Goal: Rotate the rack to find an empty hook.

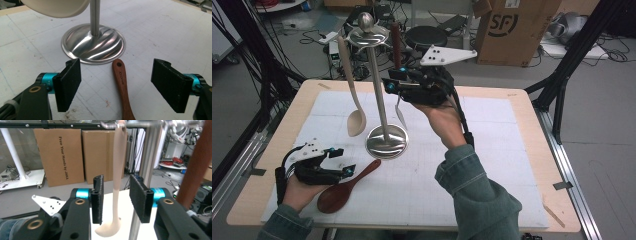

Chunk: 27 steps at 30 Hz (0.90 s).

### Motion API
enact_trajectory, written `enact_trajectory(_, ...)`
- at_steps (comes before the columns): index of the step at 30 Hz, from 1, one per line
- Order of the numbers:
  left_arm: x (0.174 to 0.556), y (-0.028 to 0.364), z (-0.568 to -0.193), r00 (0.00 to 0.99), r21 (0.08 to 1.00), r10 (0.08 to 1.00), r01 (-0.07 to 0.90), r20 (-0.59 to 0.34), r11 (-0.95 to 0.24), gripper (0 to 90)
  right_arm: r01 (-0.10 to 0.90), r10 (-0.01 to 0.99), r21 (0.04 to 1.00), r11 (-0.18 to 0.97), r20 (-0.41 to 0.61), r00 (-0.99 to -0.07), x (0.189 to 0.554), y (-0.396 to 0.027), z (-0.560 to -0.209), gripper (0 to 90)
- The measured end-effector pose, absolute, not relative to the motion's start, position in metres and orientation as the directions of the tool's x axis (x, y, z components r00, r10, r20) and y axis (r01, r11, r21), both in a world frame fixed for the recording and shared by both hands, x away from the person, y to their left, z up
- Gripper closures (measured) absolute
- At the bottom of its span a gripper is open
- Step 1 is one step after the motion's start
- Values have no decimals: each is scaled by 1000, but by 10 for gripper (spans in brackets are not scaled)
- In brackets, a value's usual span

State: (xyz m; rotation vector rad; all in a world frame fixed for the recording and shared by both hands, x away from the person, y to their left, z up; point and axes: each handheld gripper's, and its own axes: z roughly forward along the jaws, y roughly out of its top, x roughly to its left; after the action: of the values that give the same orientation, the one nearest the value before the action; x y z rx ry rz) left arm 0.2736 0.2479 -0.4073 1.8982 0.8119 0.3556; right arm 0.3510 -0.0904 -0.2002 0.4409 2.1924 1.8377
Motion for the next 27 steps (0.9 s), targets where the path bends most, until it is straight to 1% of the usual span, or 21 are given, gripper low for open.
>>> enact_trajectory(8, 274, 246, -412, 740, 873, 665, 386, -102, -296, 273, 133, 401, 978, 163, 57, -914, 346, -113, -229, 489)
enact_trajectory(12, 275, 246, -413, 744, 870, 660, 391, -107, -300, 284, 159, 417, 974, 163, 78, -905, 345, -125, -245, 447)
enact_trajectory(20, 274, 245, -414, 748, 869, 656, 388, -102, -307, 303, 215, 448, 962, 168, 119, -886, 339, -148, -279, 401)
enact_trajectory(23, 274, 244, -415, 753, 866, 650, 387, -98, -318, 306, 240, 461, 956, 170, 138, -877, 336, -157, -288, 367)
enact_trajectory(27, 274, 242, -416, 755, 863, 648, 390, -101, -320, 314, 251, 481, 954, 165, 144, -865, 330, -169, -301, 361)
